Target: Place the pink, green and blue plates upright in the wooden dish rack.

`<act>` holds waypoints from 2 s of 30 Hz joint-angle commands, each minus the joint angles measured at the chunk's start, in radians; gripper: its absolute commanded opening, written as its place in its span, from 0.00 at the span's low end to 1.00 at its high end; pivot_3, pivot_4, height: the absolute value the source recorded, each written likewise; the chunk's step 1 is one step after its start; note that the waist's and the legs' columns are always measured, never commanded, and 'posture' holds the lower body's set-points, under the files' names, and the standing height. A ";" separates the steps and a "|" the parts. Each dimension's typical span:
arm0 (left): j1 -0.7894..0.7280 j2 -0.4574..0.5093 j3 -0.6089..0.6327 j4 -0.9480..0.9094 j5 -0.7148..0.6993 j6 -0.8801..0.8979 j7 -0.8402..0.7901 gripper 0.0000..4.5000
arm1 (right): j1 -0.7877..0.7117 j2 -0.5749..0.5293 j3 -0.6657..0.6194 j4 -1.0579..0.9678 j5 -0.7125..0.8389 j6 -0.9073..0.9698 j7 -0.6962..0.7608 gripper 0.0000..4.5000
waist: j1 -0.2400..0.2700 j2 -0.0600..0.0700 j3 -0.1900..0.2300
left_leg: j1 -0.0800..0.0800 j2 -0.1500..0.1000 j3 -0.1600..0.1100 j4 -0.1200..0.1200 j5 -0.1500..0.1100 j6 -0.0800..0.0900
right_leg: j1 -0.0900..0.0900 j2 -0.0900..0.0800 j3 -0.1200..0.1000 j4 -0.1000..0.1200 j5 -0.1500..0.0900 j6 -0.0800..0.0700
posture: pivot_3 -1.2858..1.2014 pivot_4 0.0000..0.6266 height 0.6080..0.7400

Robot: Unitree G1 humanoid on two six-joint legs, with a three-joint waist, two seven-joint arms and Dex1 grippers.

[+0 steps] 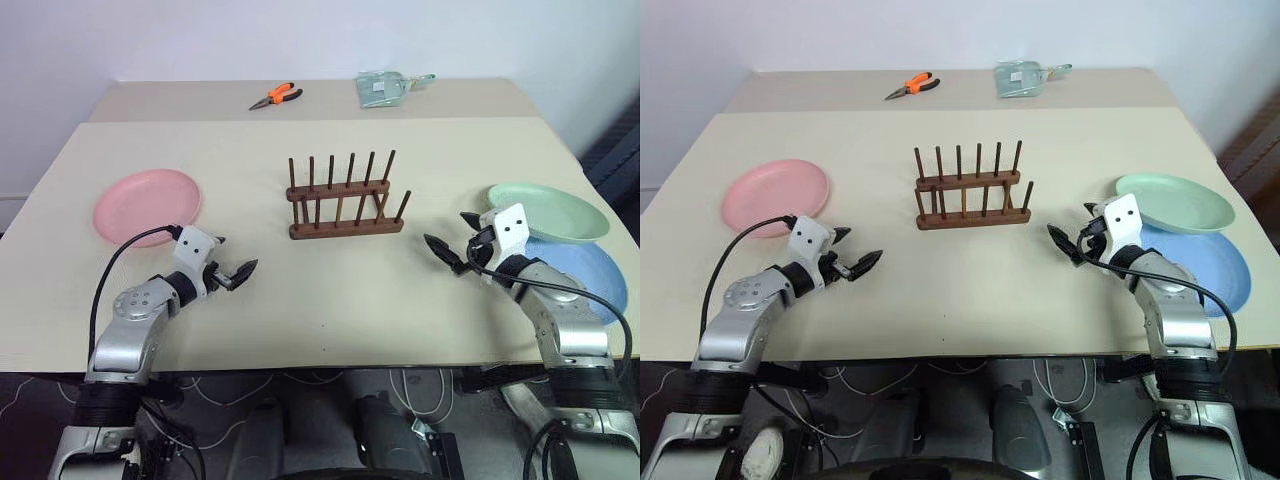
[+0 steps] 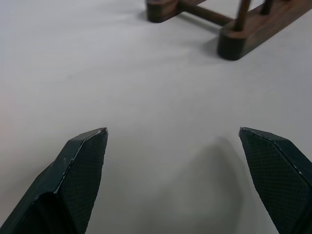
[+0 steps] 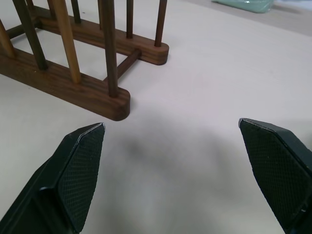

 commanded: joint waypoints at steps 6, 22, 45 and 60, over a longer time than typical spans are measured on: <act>-0.071 0.001 -0.006 0.055 -0.013 -0.020 -0.040 0.98 | -0.022 0.005 -0.004 -0.049 -0.009 -0.033 -0.006 1.00 | 0.000 0.000 0.000 | 0.000 0.000 0.000 0.000 0.000 0.000 | 0.000 0.000 0.000 0.000 0.000 0.000 | 0.52 0.24 1.00; -0.567 -0.158 -0.246 0.770 0.142 -0.298 -0.308 0.98 | 0.073 0.054 0.000 -0.220 0.014 0.034 -0.063 1.00 | 0.021 -0.001 0.000 | -0.003 -0.001 -0.001 0.002 0.000 0.000 | -0.001 0.000 -0.001 0.000 0.000 0.002 | 0.52 0.24 1.00; -0.484 -0.159 -0.268 0.613 0.115 -0.408 -0.603 0.28 | 0.236 -0.031 -0.085 -0.254 -0.027 0.021 -0.096 1.00 | 0.026 -0.001 0.000 | -0.003 -0.001 -0.002 0.001 0.000 0.000 | -0.001 0.000 -0.002 0.000 0.000 0.002 | 0.52 0.24 1.00; -0.266 0.053 -0.275 0.242 0.069 -0.102 -0.610 0.52 | 0.393 -0.097 -0.007 -0.418 0.016 0.103 0.079 0.37 | -0.011 0.000 -0.001 | 0.005 0.002 -0.001 -0.002 0.000 0.000 | 0.004 0.001 -0.001 0.002 -0.001 0.000 | 0.52 0.24 1.00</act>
